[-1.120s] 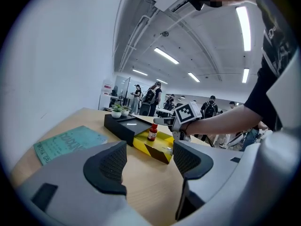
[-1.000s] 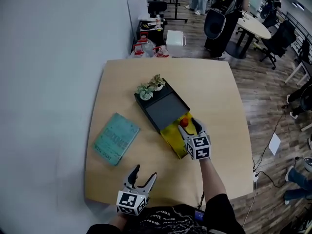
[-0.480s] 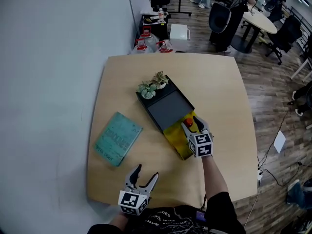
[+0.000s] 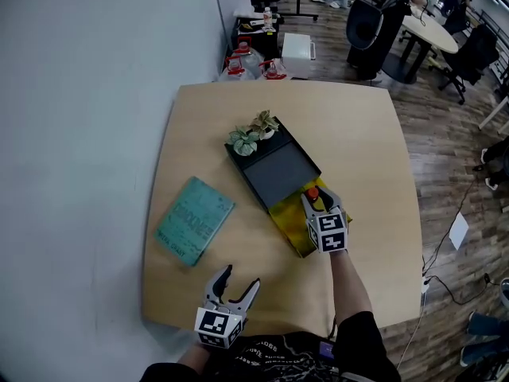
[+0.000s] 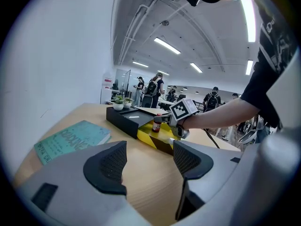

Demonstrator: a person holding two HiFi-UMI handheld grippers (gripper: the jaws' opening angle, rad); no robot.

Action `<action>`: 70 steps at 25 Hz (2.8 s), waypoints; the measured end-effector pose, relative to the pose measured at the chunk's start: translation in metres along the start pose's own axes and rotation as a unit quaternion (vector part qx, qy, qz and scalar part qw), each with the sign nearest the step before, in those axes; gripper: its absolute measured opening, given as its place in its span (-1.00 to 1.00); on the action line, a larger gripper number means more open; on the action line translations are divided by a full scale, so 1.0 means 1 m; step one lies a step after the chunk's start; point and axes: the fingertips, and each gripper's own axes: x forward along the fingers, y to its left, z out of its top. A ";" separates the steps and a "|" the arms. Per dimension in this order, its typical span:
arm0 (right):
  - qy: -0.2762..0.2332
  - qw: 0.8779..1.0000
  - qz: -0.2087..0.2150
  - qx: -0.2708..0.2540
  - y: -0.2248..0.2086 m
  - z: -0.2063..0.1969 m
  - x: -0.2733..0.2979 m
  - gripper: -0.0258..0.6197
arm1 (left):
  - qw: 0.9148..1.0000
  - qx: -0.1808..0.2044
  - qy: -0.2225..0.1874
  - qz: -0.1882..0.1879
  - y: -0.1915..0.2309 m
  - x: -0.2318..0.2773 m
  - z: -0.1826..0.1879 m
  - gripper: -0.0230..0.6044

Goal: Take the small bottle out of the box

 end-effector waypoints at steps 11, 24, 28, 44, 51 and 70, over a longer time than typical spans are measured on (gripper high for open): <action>-0.026 0.998 0.043 -0.040 0.021 0.031 -0.032 -0.42 | 1.000 -0.007 0.008 0.004 -0.011 -0.004 -0.013 0.08; -0.052 0.996 0.034 -0.070 0.041 0.077 -0.099 -0.42 | 0.999 0.006 -0.027 -0.016 -0.028 -0.017 0.001 0.08; -0.055 0.995 0.034 -0.078 0.053 0.085 -0.122 -0.43 | 0.999 0.008 -0.046 -0.020 -0.034 -0.025 0.007 0.08; -0.095 0.993 0.024 -0.063 0.093 0.097 -0.204 -0.43 | 0.997 -0.007 -0.080 -0.019 -0.032 -0.053 0.010 0.08; -0.108 0.993 0.017 -0.043 0.106 0.086 -0.235 -0.43 | 0.995 0.001 -0.094 -0.027 -0.033 -0.061 0.015 0.08; -0.121 0.991 -0.050 -0.006 0.134 0.005 -0.307 -0.43 | 0.995 0.023 -0.075 -0.070 -0.059 -0.065 -0.009 0.08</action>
